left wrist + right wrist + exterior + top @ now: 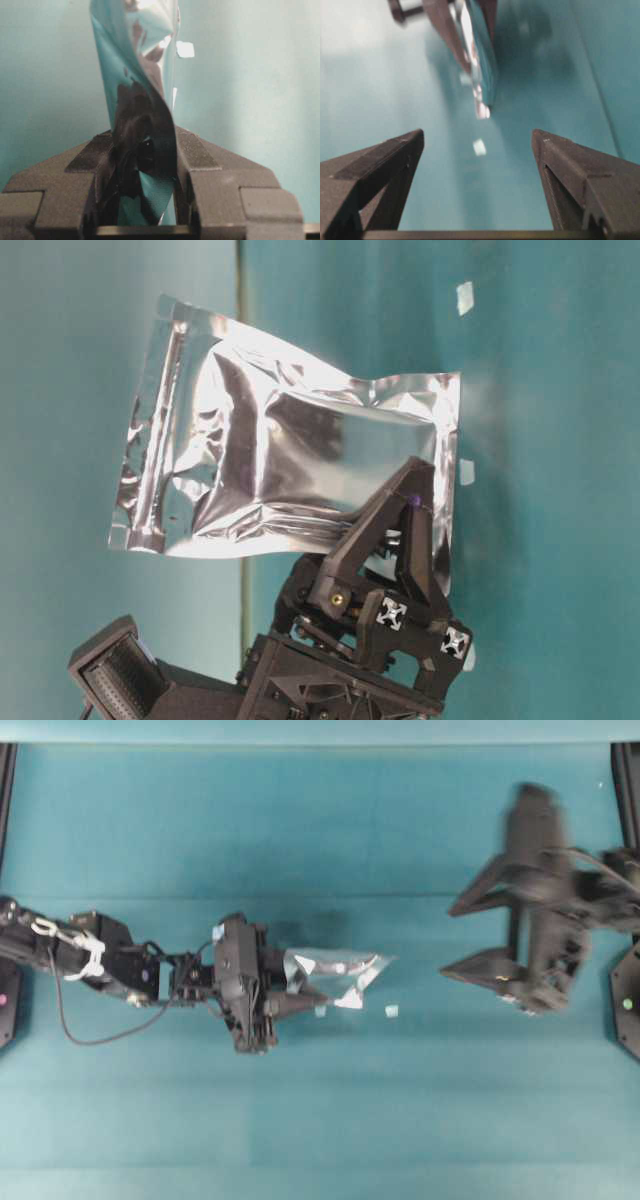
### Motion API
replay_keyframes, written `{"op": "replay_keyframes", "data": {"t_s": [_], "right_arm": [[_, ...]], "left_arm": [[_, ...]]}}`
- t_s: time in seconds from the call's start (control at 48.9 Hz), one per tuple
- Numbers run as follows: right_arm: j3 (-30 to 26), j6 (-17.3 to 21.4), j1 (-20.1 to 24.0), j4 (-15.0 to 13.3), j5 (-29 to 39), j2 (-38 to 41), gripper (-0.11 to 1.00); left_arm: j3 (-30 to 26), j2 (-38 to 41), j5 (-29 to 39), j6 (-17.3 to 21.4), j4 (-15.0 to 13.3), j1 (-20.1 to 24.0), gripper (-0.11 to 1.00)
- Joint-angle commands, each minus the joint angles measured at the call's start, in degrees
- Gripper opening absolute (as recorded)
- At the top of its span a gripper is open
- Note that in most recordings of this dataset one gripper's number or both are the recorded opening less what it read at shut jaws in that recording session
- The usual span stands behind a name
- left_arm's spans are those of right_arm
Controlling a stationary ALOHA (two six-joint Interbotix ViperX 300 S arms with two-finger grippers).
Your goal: Hand over the silver zip bag and make it stand upright.
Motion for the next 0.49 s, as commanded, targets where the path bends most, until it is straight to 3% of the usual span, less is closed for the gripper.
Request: {"op": "replay_keyframes", "data": {"t_s": [0.0, 0.47], "right_arm": [[1.58, 0.79, 0.18, 0.0, -2.46, -2.46, 0.96], [4.13, 0.88, 0.62, -0.09, -3.08, -3.08, 0.96]], "left_arm": [[-0.18, 0.0, -0.26, -0.09, 0.09, -0.7, 0.23], [-0.09, 0.0, -0.88, -0.18, 0.09, -1.58, 0.23]]}}
